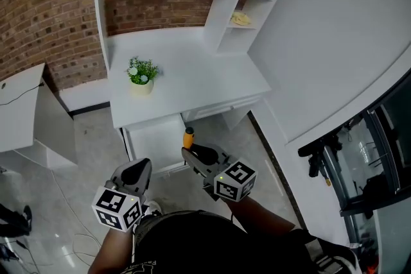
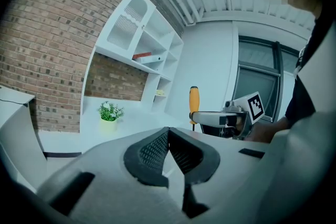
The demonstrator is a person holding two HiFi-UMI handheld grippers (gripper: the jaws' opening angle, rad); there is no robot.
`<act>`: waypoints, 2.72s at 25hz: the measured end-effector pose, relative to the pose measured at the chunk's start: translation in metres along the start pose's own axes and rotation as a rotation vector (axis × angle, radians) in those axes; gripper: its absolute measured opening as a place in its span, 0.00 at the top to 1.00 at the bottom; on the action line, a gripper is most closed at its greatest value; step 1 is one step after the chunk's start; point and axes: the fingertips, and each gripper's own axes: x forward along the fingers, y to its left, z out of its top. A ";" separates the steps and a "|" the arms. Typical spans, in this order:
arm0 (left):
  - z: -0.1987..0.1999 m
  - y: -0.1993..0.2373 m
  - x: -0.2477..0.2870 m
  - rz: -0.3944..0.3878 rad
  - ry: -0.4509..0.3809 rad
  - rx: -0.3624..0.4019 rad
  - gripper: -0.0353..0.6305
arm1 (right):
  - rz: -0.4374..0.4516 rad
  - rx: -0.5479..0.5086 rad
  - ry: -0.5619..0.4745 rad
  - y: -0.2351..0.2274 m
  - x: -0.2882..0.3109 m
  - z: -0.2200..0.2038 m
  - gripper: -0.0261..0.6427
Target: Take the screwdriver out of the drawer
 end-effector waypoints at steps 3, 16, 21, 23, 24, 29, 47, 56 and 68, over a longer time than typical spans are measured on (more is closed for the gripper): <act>-0.009 -0.019 -0.001 0.004 0.017 0.010 0.92 | 0.007 0.001 -0.014 0.003 -0.019 0.001 0.85; -0.007 -0.073 -0.025 0.060 -0.026 0.022 0.92 | 0.051 -0.052 -0.075 0.024 -0.078 0.014 0.85; -0.011 -0.088 -0.032 0.086 -0.032 0.024 0.92 | 0.061 -0.056 -0.086 0.031 -0.097 0.012 0.85; -0.011 -0.092 -0.035 0.102 -0.038 0.025 0.92 | 0.065 -0.056 -0.085 0.032 -0.104 0.010 0.85; -0.010 -0.095 -0.036 0.109 -0.043 0.026 0.92 | 0.067 -0.057 -0.084 0.032 -0.108 0.009 0.85; -0.023 -0.119 -0.041 0.129 -0.048 0.028 0.92 | 0.077 -0.057 -0.079 0.030 -0.124 -0.005 0.85; -0.040 -0.142 -0.035 0.118 -0.012 0.029 0.92 | 0.055 -0.038 -0.114 0.025 -0.146 -0.011 0.85; -0.039 -0.145 -0.036 0.112 -0.008 0.035 0.92 | 0.048 -0.031 -0.116 0.026 -0.147 -0.012 0.85; -0.037 -0.146 -0.038 0.112 -0.023 0.037 0.92 | 0.054 -0.040 -0.115 0.029 -0.147 -0.012 0.85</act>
